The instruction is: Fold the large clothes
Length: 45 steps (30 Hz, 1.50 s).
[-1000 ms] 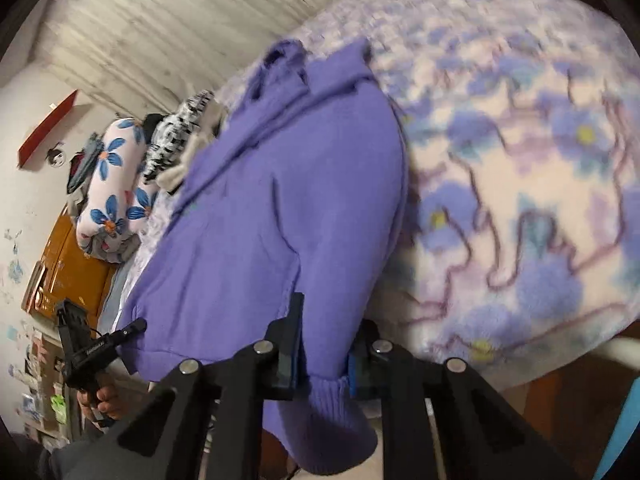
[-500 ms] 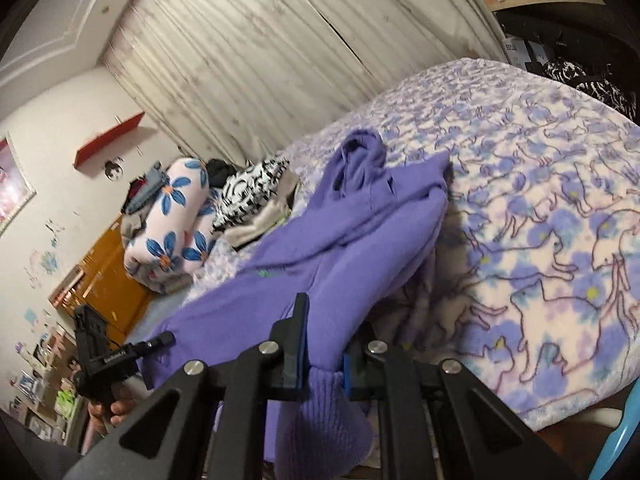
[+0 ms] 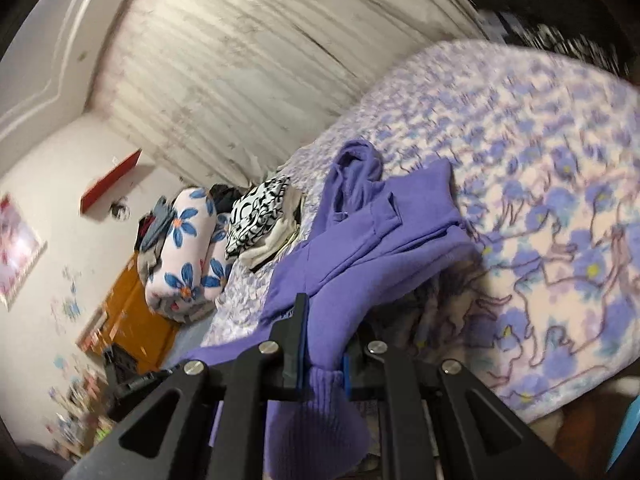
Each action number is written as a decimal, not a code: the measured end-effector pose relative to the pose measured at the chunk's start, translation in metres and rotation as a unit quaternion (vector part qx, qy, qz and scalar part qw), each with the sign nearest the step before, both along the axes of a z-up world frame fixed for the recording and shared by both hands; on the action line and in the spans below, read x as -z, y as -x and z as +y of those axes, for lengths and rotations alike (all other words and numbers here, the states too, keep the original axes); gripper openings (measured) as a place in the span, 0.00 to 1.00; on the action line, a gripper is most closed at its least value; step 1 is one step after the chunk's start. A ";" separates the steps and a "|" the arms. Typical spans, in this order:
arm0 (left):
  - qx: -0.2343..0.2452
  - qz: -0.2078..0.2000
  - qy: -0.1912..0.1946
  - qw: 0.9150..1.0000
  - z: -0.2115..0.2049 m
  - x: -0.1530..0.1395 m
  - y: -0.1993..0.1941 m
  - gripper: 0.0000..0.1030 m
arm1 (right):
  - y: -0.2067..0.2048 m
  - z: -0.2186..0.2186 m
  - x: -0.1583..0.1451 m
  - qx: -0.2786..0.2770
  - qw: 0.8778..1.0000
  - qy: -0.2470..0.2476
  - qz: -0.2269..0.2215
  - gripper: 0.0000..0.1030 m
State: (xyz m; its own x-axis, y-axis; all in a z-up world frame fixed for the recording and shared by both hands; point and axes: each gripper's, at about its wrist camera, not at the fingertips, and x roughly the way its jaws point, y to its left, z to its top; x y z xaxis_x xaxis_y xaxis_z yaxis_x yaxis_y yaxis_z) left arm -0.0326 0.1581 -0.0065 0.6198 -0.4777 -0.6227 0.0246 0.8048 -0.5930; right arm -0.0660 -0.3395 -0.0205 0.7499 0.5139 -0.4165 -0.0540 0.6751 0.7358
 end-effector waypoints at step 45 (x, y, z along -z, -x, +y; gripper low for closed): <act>0.045 0.073 -0.263 0.961 -0.032 0.126 -0.342 0.47 | -0.351 0.019 0.117 -0.004 0.953 0.272 0.136 0.55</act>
